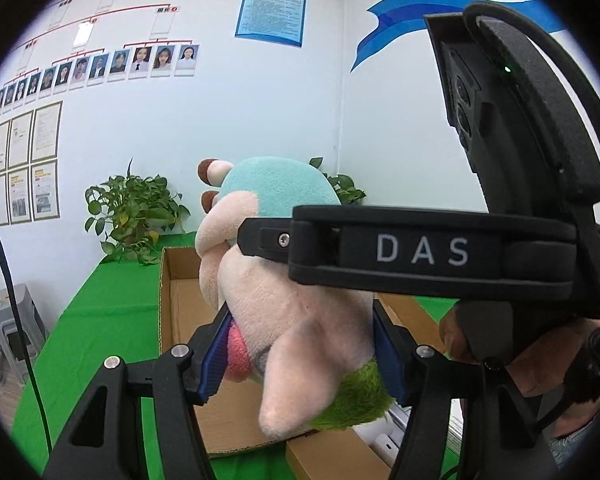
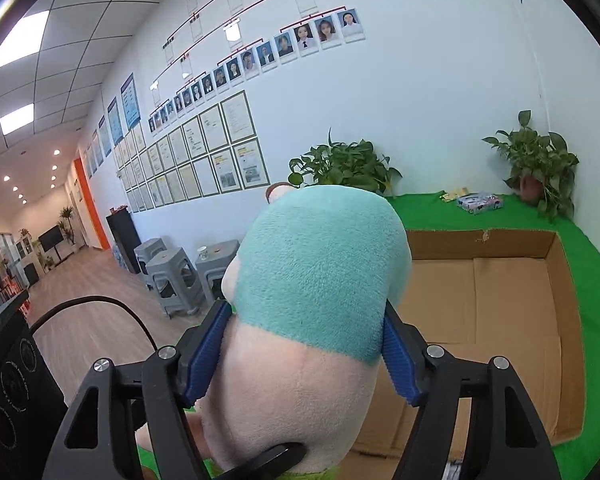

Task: Organize objects
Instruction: 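Carry the plush toy over the cardboard tray and lower it inside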

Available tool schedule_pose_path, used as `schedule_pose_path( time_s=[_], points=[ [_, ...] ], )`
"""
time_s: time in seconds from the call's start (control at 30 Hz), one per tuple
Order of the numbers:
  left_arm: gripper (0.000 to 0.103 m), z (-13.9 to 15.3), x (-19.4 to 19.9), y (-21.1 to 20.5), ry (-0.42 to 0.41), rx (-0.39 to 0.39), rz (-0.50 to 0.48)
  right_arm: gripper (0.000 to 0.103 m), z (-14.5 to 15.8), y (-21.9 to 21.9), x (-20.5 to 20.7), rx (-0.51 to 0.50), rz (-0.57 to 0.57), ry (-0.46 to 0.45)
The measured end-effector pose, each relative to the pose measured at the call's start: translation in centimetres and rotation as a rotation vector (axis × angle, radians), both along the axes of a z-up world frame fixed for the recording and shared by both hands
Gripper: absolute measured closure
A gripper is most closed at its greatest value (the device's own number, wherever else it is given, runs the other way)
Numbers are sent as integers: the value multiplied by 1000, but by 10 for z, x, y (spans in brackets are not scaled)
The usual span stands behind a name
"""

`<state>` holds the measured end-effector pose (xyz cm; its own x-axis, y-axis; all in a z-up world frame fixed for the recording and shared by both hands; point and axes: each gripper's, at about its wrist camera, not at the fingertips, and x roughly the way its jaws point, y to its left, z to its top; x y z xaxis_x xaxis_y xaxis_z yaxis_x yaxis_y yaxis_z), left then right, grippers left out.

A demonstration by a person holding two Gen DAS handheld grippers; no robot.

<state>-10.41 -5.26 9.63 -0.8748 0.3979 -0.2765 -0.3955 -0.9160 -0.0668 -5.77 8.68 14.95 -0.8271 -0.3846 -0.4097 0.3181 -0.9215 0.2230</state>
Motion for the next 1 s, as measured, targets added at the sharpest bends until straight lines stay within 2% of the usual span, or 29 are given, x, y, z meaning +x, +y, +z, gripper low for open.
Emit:
schedule_pose_path(
  time_s=[0.07, 0.13, 0.27, 0.47, 0.8, 0.9, 1.0],
  points=[
    [41, -9, -23, -2, -26, -1, 9, 34, -3, 3, -18, 7, 6, -21],
    [41, -17, -29, -3, -54, 0, 20, 34, -13, -5, -45, 12, 13, -49],
    [41, -34, -32, -7, -111, -1, 43, 34, -55, -24, -102, -1, 38, -112],
    [41, -64, -55, -19, -202, -3, 71, 34, -123, -39, -155, -16, 67, -205],
    [41, -112, -69, -22, -363, 0, 101, 34, -218, -56, -223, 4, 99, -344],
    [38, -114, -64, -22, -367, -7, 105, 34, -240, -60, -230, 5, 102, -349],
    [37, -114, -58, -28, -366, 7, 110, 34, -244, -61, -232, 24, 114, -335]
  ],
)
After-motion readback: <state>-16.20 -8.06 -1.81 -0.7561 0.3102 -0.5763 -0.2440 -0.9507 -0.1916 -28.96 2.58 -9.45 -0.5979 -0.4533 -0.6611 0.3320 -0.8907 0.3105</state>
